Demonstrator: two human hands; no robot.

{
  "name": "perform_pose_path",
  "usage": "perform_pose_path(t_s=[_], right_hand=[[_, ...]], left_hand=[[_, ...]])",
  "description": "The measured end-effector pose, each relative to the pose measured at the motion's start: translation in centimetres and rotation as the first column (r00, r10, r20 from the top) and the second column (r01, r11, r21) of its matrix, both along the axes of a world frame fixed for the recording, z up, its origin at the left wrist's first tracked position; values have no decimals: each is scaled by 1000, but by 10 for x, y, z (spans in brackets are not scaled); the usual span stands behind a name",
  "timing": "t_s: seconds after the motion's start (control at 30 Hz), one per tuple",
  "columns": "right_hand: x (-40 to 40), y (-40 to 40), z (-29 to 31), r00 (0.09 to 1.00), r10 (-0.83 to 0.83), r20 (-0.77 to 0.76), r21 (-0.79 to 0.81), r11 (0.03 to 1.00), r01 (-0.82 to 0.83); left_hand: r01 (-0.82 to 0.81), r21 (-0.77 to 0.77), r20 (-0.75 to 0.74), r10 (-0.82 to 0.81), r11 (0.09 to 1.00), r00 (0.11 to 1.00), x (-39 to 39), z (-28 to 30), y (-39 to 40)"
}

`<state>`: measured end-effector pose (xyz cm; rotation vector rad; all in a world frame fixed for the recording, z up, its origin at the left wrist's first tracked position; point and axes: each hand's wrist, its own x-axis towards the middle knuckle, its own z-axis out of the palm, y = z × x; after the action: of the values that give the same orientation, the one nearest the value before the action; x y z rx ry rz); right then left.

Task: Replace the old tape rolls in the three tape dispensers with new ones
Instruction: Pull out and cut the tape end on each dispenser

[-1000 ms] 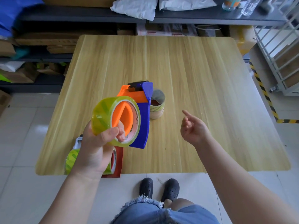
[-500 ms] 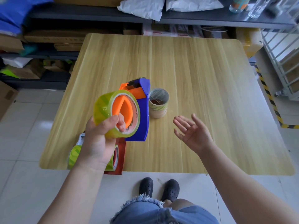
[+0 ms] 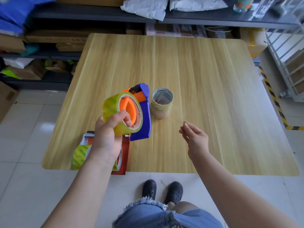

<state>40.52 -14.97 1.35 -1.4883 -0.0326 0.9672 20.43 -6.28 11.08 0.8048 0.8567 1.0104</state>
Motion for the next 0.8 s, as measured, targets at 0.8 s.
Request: perform_pose_path(t_s=[0.8], right_hand=[[-52, -25, -23, 982, 143, 123, -253, 961, -108]], left_hand=[[57, -42, -73, -60, 997, 996, -1, -32, 19]])
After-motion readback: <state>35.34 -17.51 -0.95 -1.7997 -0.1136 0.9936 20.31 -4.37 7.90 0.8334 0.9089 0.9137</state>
